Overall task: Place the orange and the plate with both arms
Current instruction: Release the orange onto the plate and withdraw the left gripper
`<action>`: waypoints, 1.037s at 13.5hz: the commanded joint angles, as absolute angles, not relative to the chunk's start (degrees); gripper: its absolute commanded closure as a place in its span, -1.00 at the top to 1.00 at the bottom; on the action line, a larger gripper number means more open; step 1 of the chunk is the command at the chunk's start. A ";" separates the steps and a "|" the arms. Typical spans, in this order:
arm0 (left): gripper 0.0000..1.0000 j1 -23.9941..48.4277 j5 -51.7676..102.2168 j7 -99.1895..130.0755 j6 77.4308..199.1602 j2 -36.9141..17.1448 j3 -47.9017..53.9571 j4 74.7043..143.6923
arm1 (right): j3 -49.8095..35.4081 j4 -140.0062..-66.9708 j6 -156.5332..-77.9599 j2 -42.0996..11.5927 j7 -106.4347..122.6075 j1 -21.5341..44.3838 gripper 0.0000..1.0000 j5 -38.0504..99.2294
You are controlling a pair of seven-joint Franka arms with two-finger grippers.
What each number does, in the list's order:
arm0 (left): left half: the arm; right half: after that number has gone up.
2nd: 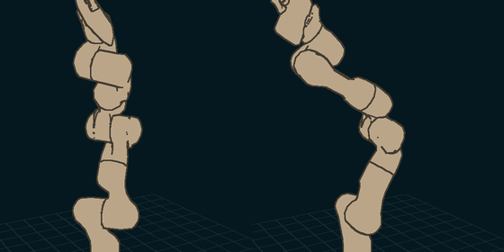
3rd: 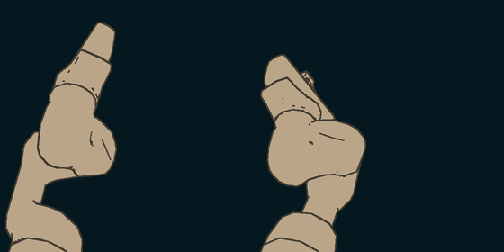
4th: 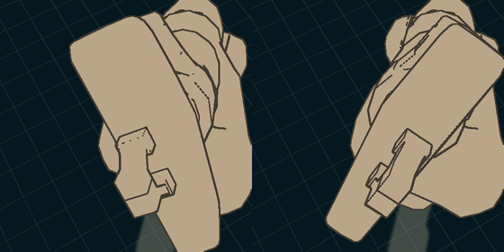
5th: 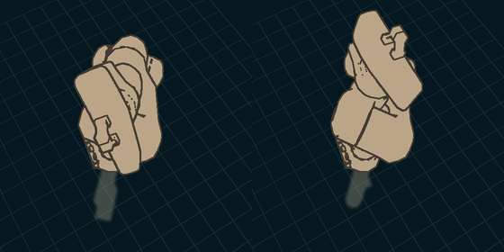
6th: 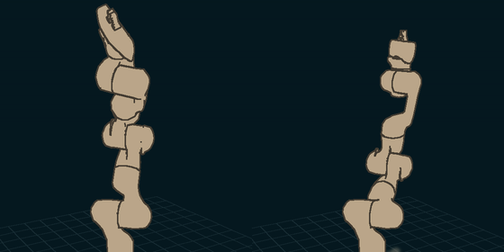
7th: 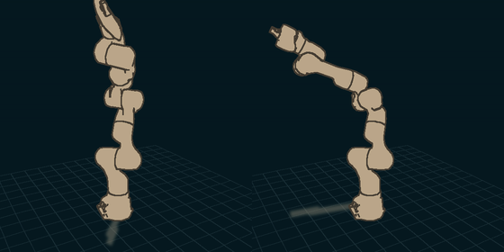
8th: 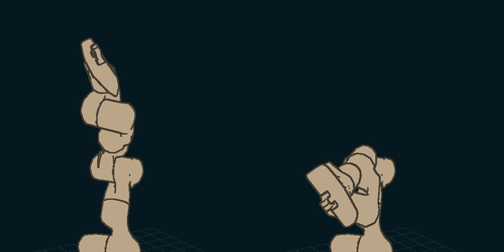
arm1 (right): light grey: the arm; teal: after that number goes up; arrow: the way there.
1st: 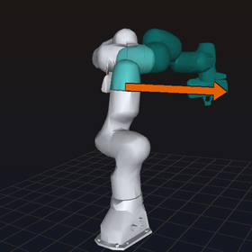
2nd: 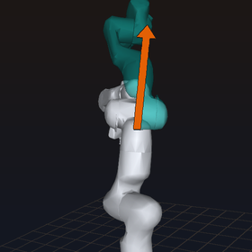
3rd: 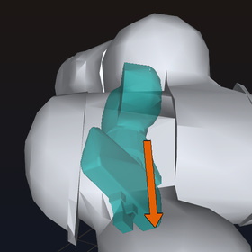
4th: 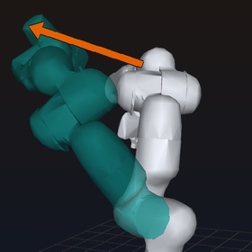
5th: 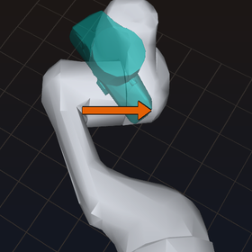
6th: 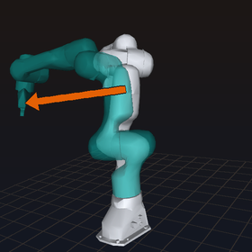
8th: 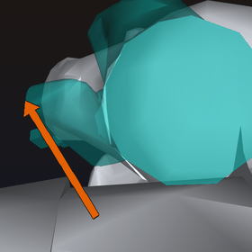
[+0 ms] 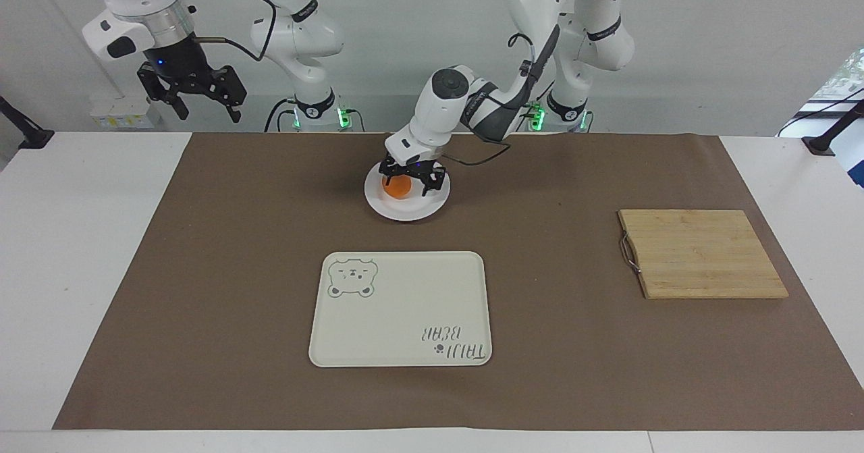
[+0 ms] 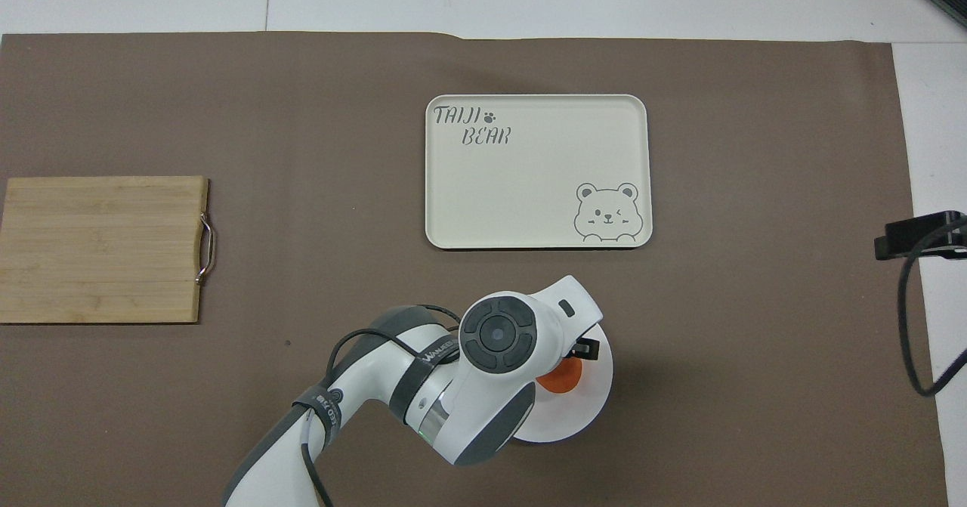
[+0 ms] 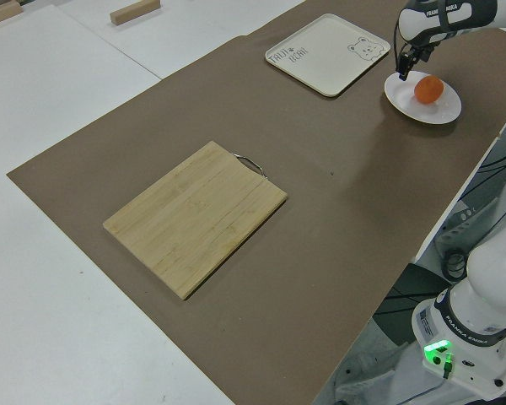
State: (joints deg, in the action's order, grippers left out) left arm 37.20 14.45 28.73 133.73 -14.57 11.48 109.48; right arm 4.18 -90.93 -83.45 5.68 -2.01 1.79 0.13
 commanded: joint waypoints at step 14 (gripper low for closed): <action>1.00 7.05 3.60 10.11 115.84 -6.42 10.20 106.17 | 4.13 -131.65 -102.74 19.25 17.65 -0.35 1.00 24.43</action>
